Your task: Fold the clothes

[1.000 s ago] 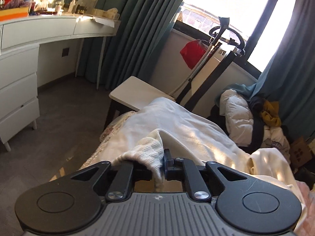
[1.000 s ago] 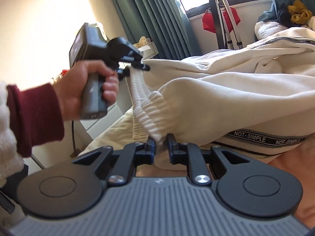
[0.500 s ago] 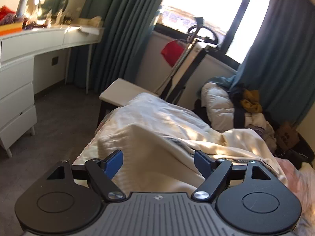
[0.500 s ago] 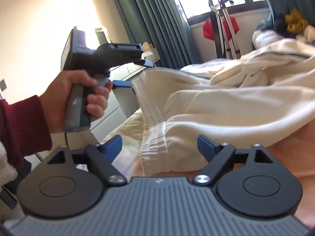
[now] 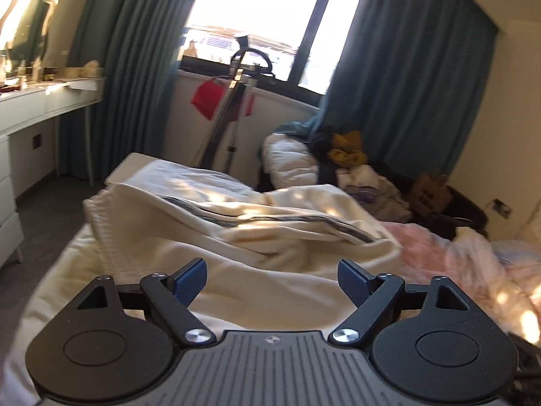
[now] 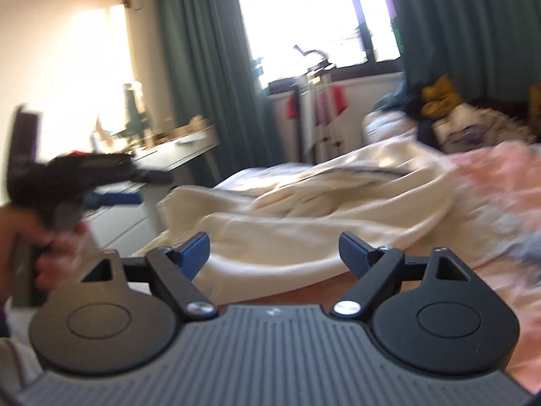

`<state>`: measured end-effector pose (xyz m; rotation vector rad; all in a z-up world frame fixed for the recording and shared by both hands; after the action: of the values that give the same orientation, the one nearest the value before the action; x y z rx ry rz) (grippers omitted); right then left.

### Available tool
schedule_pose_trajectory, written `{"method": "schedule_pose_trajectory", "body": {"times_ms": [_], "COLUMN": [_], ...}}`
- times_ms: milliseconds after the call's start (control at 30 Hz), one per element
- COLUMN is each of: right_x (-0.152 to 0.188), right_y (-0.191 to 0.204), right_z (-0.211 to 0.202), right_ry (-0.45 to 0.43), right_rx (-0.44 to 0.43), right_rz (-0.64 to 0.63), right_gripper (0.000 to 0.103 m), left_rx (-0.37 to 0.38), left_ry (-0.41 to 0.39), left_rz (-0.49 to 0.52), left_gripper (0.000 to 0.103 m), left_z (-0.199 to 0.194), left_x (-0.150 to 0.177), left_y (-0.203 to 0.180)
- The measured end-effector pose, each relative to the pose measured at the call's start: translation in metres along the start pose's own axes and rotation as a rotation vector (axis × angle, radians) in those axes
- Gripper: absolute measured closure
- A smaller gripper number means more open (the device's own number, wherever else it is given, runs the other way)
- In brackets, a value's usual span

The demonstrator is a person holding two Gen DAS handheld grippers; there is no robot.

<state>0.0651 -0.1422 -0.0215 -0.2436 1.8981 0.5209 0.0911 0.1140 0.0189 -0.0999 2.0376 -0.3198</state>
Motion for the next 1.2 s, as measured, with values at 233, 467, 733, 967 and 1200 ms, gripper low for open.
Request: {"method": "schedule_pose_trajectory", "body": {"times_ms": [233,467,733,967,1200], "right_x": [-0.001,0.007,0.024,0.039,0.052], "right_y": [-0.061,-0.107,-0.142,-0.168,-0.186], "right_z": [-0.024,-0.02,-0.014,-0.001,0.012], "right_ry": [-0.06,-0.018,0.038,0.076,0.111], "right_rx": [0.22,0.259,0.287,0.291,0.298], "right_rz": [-0.085,0.082,0.199,0.297,0.375], "right_gripper": [0.018,0.018,0.018,0.018,0.018], "left_rx": [0.093,0.099,0.061,-0.074,-0.1], "left_ry": [0.027,0.095,0.116,0.118,0.145], "left_rz": [0.223,0.399,0.603,0.652,0.62], "left_gripper": [0.017,0.017,0.017,0.017,0.063], "left_z": [0.02,0.088,0.192,0.283,0.324], "left_x": [0.052,0.088,0.106,0.108,0.108], "left_y": [-0.09,-0.141,-0.182,-0.195,-0.195]}}
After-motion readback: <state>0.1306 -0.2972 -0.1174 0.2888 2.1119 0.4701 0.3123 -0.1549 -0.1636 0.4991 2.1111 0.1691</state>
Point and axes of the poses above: each gripper's, at about its wrist camera, not at the fingertips, and z roughly the way its jaws point, y to its left, x to its underside, the point moved 8 cm from there along z, roughly the way its jaws point, and after that the axes turned 1 degree about z, right-handed, at the moved point
